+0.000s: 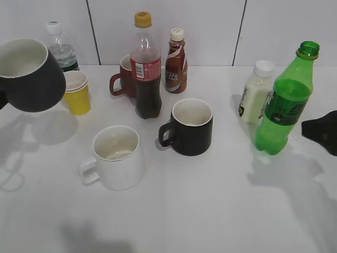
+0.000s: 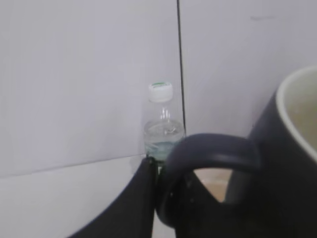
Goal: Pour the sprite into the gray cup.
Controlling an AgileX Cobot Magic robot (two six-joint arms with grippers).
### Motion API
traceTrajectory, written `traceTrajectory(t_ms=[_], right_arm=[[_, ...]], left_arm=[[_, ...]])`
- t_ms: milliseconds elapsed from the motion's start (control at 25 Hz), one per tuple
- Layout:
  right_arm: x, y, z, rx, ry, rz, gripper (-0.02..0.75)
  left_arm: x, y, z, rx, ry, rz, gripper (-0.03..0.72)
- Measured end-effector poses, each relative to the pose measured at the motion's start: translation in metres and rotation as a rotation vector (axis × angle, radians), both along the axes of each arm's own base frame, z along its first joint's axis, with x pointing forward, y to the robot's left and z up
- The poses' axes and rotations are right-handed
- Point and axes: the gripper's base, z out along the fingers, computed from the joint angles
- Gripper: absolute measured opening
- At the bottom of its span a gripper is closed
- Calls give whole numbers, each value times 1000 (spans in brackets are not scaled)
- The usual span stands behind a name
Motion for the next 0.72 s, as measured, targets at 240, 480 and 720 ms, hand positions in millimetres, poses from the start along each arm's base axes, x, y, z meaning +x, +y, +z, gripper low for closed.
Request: traceTrajectory(t_ms=[240,480,720], right_arm=[[19,-5,-27,-36,69,-73,648],[25,-5,-41,-82,114,-58,650],[32,-5,-36,-117,84,-33,650]], left_arm=[[-6,-2,14,12,-43,-25,66],[-8,-3,18,4,-58,-28,66],[-8,-3,17,-16,-51,-28,66]])
